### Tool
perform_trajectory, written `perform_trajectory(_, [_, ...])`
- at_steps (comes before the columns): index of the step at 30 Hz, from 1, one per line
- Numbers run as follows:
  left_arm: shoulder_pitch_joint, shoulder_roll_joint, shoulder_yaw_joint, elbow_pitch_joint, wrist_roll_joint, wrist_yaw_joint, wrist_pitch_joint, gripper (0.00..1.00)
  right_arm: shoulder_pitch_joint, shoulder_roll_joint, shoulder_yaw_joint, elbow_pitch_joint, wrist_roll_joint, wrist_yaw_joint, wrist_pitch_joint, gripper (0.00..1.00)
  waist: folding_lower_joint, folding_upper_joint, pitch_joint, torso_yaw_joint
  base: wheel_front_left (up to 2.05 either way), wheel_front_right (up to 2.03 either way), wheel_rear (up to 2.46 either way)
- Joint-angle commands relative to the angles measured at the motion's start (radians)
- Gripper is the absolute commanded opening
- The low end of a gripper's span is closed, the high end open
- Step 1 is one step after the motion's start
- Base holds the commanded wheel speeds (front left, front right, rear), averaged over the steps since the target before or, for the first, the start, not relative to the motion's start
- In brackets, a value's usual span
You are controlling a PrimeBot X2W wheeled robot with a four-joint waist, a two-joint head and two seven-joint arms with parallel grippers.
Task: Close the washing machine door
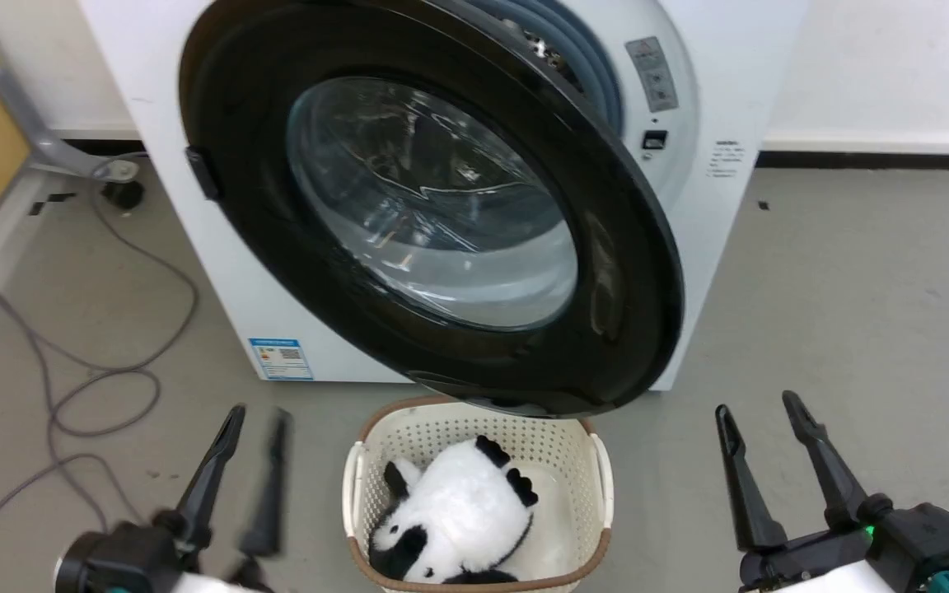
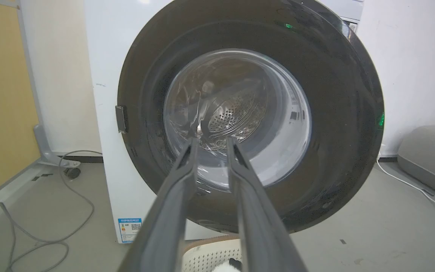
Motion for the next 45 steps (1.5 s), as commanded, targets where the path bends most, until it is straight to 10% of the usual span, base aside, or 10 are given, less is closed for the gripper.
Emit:
perform_trajectory(1, [0.021, -0.004, 0.003, -0.003, 0.044, -0.008, -0.004, 1.00, 0.014, -0.011, 0.008, -0.007, 0.005, 0.001, -0.004, 1.00, 0.0001, 0.0000, -0.004, 0.009, 0.00, 0.00, 0.00])
perform_trajectory(7, [0.057, -0.050, 0.026, 0.003, 0.116, -0.021, -0.004, 1.00, 0.015, -0.035, 0.036, -0.011, 0.010, 0.001, -0.004, 1.00, 0.0001, 0.0000, -0.001, 0.036, 0.00, 0.00, 0.00])
perform_trajectory(8, [0.051, -0.055, 0.024, 0.004, 0.135, -0.027, -0.004, 1.00, 0.008, -0.060, 0.062, -0.006, 0.015, 0.001, -0.004, 0.40, 0.0001, 0.0000, 0.014, 0.053, 0.00, 0.00, 0.00])
perform_trajectory(10, [0.039, -0.055, 0.020, 0.005, 0.140, -0.029, -0.004, 1.00, -0.007, -0.077, 0.081, -0.002, 0.018, 0.001, -0.004, 0.00, 0.0001, 0.0000, 0.030, 0.063, 0.00, 0.00, 0.00])
perform_trajectory(23, [-0.065, -0.060, -0.032, -0.002, 0.136, -0.032, -0.004, 1.00, -0.298, -0.281, 0.266, 0.139, 0.039, 0.001, -0.004, 0.00, 0.0001, 0.0000, 0.190, 0.133, 0.00, 0.00, 0.00])
perform_trajectory(45, [-0.191, -0.094, -0.059, -0.032, 0.076, -0.033, -0.004, 1.00, -0.821, -0.430, 0.217, 0.517, 0.208, 0.001, 0.054, 0.00, 0.0001, 0.0000, 0.393, 0.206, 0.00, 0.00, 0.00])
